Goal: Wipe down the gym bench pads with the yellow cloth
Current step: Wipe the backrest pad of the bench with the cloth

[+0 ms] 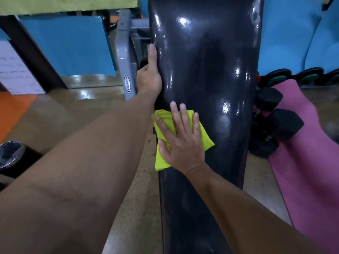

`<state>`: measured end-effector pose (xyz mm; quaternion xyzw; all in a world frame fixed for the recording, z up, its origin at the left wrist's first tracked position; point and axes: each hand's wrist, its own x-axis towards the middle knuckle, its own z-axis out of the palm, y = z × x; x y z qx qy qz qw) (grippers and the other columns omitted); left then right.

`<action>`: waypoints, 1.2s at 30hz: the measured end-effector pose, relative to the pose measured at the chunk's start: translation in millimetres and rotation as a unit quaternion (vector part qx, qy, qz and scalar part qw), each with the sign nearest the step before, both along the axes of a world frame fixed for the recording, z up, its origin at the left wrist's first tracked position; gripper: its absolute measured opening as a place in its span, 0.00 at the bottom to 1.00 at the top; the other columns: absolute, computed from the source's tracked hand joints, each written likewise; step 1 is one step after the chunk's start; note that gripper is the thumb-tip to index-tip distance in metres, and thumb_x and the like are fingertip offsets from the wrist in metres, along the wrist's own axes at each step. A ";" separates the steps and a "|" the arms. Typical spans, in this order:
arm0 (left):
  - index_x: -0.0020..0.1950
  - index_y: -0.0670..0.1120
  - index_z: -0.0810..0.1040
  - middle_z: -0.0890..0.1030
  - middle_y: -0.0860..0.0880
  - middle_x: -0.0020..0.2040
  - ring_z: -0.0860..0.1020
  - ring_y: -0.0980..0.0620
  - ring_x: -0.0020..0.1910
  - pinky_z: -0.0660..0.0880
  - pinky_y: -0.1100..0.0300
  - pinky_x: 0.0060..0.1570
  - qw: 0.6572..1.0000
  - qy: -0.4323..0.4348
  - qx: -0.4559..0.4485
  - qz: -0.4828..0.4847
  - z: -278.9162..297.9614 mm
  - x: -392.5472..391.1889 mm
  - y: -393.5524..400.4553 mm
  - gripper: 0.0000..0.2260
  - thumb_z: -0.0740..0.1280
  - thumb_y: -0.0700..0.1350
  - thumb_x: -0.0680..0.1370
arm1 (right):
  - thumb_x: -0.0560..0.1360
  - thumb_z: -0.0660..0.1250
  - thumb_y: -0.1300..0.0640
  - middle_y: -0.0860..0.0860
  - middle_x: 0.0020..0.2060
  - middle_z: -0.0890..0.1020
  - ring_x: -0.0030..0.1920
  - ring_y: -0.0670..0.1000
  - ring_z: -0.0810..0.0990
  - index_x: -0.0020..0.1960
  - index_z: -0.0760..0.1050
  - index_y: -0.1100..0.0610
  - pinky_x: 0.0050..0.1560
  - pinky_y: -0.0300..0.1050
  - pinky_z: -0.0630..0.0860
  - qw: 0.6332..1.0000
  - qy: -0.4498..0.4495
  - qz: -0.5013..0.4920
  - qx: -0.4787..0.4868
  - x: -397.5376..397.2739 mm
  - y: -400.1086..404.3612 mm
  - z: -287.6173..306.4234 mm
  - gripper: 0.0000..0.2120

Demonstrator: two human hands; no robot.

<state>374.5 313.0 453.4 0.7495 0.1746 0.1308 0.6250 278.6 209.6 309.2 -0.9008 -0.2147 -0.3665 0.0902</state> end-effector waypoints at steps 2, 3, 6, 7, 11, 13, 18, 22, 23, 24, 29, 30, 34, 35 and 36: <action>0.35 0.56 0.75 0.78 0.62 0.38 0.74 0.67 0.38 0.68 0.74 0.37 1.000 -0.004 -0.012 0.000 -2.3 1.6 1.4 0.22 0.60 0.67 0.83 | 0.78 0.67 0.45 0.62 0.81 0.61 0.82 0.63 0.57 0.79 0.68 0.48 0.81 0.68 0.53 1.000 -0.003 -0.003 0.019 -2.4 -18.1 -3.4 0.30; 0.35 0.56 0.76 0.79 0.61 0.38 0.75 0.66 0.38 0.69 0.73 0.38 1.000 -0.002 -0.012 0.001 -2.6 1.2 2.1 0.23 0.60 0.68 0.83 | 0.78 0.66 0.45 0.62 0.81 0.61 0.82 0.63 0.56 0.79 0.68 0.47 0.81 0.67 0.51 0.999 -0.004 -0.010 0.033 -1.1 -25.3 -3.5 0.30; 0.36 0.55 0.78 0.81 0.59 0.39 0.78 0.62 0.41 0.73 0.65 0.42 1.000 0.003 -0.012 -0.002 -9.6 3.5 4.7 0.24 0.60 0.70 0.81 | 0.78 0.66 0.45 0.63 0.80 0.61 0.82 0.65 0.56 0.79 0.69 0.48 0.81 0.68 0.48 0.996 -0.003 -0.046 0.079 6.2 -30.9 3.2 0.30; 0.37 0.54 0.78 0.81 0.58 0.40 0.79 0.61 0.42 0.73 0.64 0.43 1.000 0.005 -0.012 -0.003 -9.5 3.2 4.5 0.24 0.60 0.70 0.81 | 0.77 0.66 0.45 0.64 0.80 0.61 0.82 0.65 0.57 0.79 0.69 0.48 0.80 0.69 0.49 0.994 0.002 -0.060 0.088 6.6 -26.9 4.8 0.31; 0.38 0.55 0.78 0.80 0.58 0.41 0.78 0.60 0.42 0.72 0.65 0.42 1.000 0.004 0.018 -0.001 -7.6 -1.4 2.8 0.26 0.56 0.71 0.82 | 0.79 0.64 0.44 0.63 0.81 0.60 0.82 0.65 0.55 0.81 0.66 0.48 0.80 0.70 0.50 0.997 0.008 -0.048 0.066 0.4 -21.7 3.0 0.31; 0.48 0.55 0.83 0.83 0.58 0.47 0.81 0.58 0.51 0.76 0.64 0.53 0.999 -0.001 0.027 -0.029 -15.5 -7.1 0.8 0.24 0.57 0.71 0.82 | 0.80 0.63 0.43 0.62 0.82 0.58 0.83 0.64 0.54 0.81 0.64 0.47 0.81 0.69 0.50 0.999 0.017 -0.015 0.029 -4.7 -32.6 -2.5 0.31; 0.71 0.53 0.78 0.82 0.58 0.64 0.78 0.58 0.66 0.71 0.59 0.73 0.997 -0.047 0.028 -0.052 -42.0 -21.5 -0.7 0.25 0.67 0.67 0.80 | 0.80 0.63 0.43 0.63 0.82 0.57 0.83 0.64 0.53 0.81 0.65 0.47 0.81 0.69 0.49 0.997 0.017 -0.041 0.070 -4.8 -79.5 -10.4 0.30; 0.58 0.58 0.79 0.82 0.65 0.53 0.80 0.61 0.58 0.73 0.58 0.72 0.999 -0.031 0.021 -0.025 -45.2 -18.2 -2.8 0.18 0.69 0.69 0.77 | 0.81 0.60 0.43 0.67 0.81 0.58 0.82 0.68 0.53 0.81 0.66 0.51 0.79 0.73 0.50 0.989 0.016 -0.086 0.117 5.2 -93.8 -6.2 0.30; 0.55 0.58 0.80 0.82 0.65 0.52 0.81 0.61 0.57 0.74 0.57 0.71 0.999 -0.031 0.023 -0.019 -45.2 -17.2 -4.3 0.18 0.69 0.70 0.76 | 0.81 0.60 0.43 0.67 0.81 0.58 0.82 0.68 0.53 0.81 0.66 0.51 0.79 0.73 0.50 0.990 0.016 -0.084 0.112 3.8 -92.0 -7.6 0.29; 0.51 0.59 0.80 0.83 0.64 0.52 0.81 0.62 0.56 0.74 0.57 0.71 0.999 -0.033 0.020 -0.013 -45.4 -15.9 -4.7 0.17 0.69 0.70 0.75 | 0.81 0.60 0.43 0.66 0.81 0.58 0.82 0.68 0.54 0.81 0.66 0.51 0.79 0.73 0.50 0.992 0.014 -0.075 0.102 2.0 -91.1 -9.8 0.29; 0.45 0.60 0.76 0.80 0.66 0.46 0.77 0.69 0.49 0.73 0.62 0.68 0.999 -0.029 0.012 -0.004 -42.6 -18.7 -10.9 0.12 0.69 0.67 0.79 | 0.80 0.61 0.42 0.66 0.81 0.59 0.82 0.67 0.54 0.80 0.65 0.48 0.79 0.72 0.49 0.996 0.020 -0.033 0.081 -3.5 -114.3 -22.3 0.30; 0.45 0.60 0.76 0.80 0.66 0.46 0.77 0.69 0.48 0.73 0.62 0.67 1.000 -0.025 0.017 -0.003 -42.4 -19.4 -10.6 0.13 0.68 0.67 0.79 | 0.80 0.60 0.42 0.66 0.81 0.58 0.82 0.67 0.54 0.81 0.64 0.49 0.79 0.72 0.49 0.995 0.021 -0.039 0.092 -1.1 -118.2 -20.8 0.30; 0.52 0.58 0.79 0.82 0.62 0.52 0.80 0.58 0.57 0.73 0.58 0.71 0.999 -0.017 0.032 -0.002 -43.2 -21.4 -9.0 0.19 0.65 0.72 0.78 | 0.81 0.60 0.43 0.68 0.80 0.57 0.82 0.69 0.53 0.81 0.65 0.52 0.78 0.73 0.49 0.983 0.022 -0.092 0.155 10.3 -103.3 -4.0 0.30; 0.55 0.57 0.80 0.83 0.60 0.54 0.80 0.56 0.60 0.73 0.56 0.72 0.999 -0.016 0.034 -0.002 -44.0 -22.2 -8.7 0.22 0.64 0.74 0.76 | 0.81 0.60 0.44 0.68 0.80 0.58 0.82 0.69 0.53 0.81 0.65 0.52 0.78 0.74 0.49 0.983 0.022 -0.097 0.152 10.8 -95.4 -1.2 0.30; 0.56 0.57 0.81 0.84 0.58 0.56 0.81 0.55 0.61 0.73 0.54 0.72 0.999 -0.015 0.036 -0.001 -44.1 -23.1 -8.3 0.25 0.63 0.75 0.76 | 0.81 0.60 0.44 0.67 0.80 0.58 0.82 0.69 0.54 0.81 0.65 0.52 0.79 0.74 0.49 0.985 0.019 -0.094 0.140 9.3 -89.0 -1.1 0.30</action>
